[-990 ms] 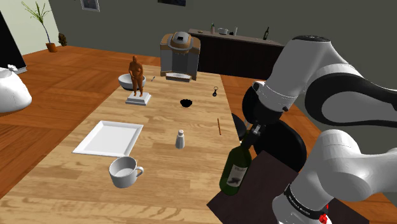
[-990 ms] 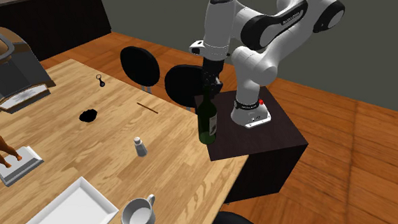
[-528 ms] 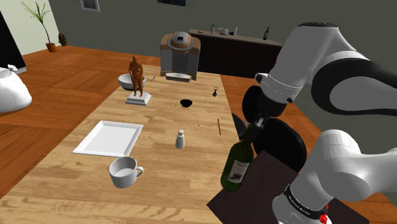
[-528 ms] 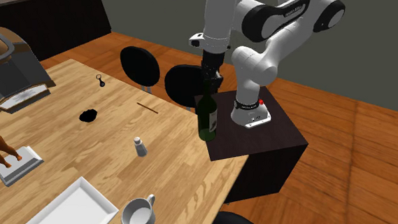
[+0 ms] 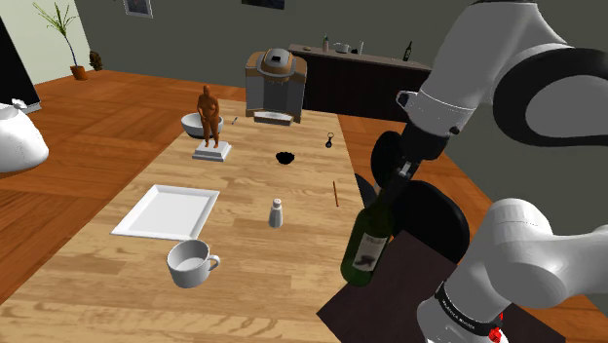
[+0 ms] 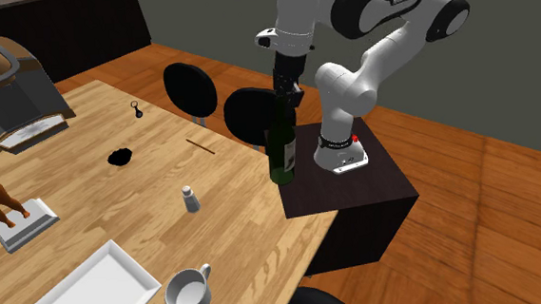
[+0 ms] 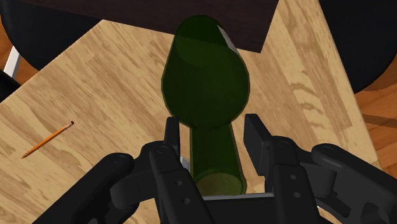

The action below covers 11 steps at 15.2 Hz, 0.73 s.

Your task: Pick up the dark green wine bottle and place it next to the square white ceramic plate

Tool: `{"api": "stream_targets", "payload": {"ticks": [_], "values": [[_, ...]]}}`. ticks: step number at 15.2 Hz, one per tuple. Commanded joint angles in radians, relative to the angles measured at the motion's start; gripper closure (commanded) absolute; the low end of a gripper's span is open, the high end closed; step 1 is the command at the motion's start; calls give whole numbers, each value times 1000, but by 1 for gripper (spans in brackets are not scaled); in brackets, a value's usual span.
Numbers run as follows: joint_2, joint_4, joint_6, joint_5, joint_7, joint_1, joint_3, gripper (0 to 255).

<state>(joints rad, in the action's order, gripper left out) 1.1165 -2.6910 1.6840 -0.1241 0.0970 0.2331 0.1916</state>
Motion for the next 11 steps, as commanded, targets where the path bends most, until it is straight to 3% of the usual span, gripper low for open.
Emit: {"api": "stream_targets", "payload": {"ticks": [1, 11], "values": [[-5, 34, -28, 6, -1, -3, -6, 255], [-56, 191, -135, 24, -4, -16, -23, 255]]}}
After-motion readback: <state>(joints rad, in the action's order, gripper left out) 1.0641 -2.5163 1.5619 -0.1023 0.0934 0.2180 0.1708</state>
